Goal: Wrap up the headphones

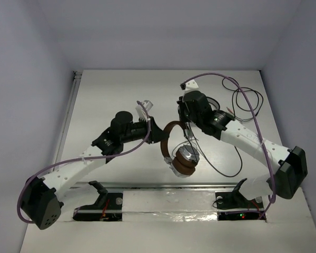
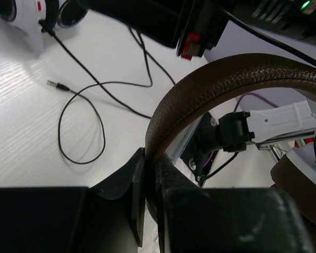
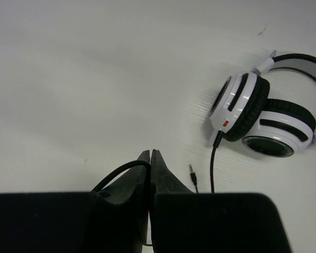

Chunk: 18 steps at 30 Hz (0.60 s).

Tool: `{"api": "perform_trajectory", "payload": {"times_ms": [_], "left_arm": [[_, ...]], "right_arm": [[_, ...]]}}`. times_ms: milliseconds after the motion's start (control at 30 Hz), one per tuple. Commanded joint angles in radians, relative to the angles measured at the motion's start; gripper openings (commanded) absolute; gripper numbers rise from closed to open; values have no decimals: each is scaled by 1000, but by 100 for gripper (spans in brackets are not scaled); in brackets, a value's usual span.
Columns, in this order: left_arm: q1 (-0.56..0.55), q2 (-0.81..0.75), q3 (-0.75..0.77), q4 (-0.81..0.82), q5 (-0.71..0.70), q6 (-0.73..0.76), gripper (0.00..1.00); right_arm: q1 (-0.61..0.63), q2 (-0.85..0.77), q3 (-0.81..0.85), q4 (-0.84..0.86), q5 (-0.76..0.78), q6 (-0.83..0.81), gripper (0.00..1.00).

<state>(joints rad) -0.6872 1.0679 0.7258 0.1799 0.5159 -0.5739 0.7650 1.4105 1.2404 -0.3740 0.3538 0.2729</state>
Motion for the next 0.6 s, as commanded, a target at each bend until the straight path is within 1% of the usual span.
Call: {"api": "perform_trajectory", "payload": {"times_ms": [0,200,267,300,333,367,433,467,500,567], "left_arm": [[-6,-94,-3,164,9,-66,0],[-6,-180,-32,239,-85,-121,0],[-6,-194,-48,283,-100,-142,0],[-6,-204,-54,300,-114,-168,0],[-6,-210,-65,320,-119,-182,0],[-6,-215,-68,352,-125,-194,0],[-6,-224,-66,366,-154,-228,0],[-6,-226,-65,383,-162,-239,0],[-6,-232,-63,386,-181,-248,0],[-6,-233,-49,394,-192,-270,0]], "right_arm": [[-18,-65,-45,109,-78,49,0],[-27,-97,-122,170,-153,98,5],[-27,-110,-160,202,-194,106,15],[-27,-128,-177,251,-247,111,15],[-27,-139,-196,280,-268,115,20],[-27,-148,-235,311,-292,117,21],[-27,-182,-286,441,-381,121,29],[-27,-191,-335,479,-404,126,29],[-27,-200,-358,554,-445,137,29],[-27,-222,-421,624,-479,150,30]]}}
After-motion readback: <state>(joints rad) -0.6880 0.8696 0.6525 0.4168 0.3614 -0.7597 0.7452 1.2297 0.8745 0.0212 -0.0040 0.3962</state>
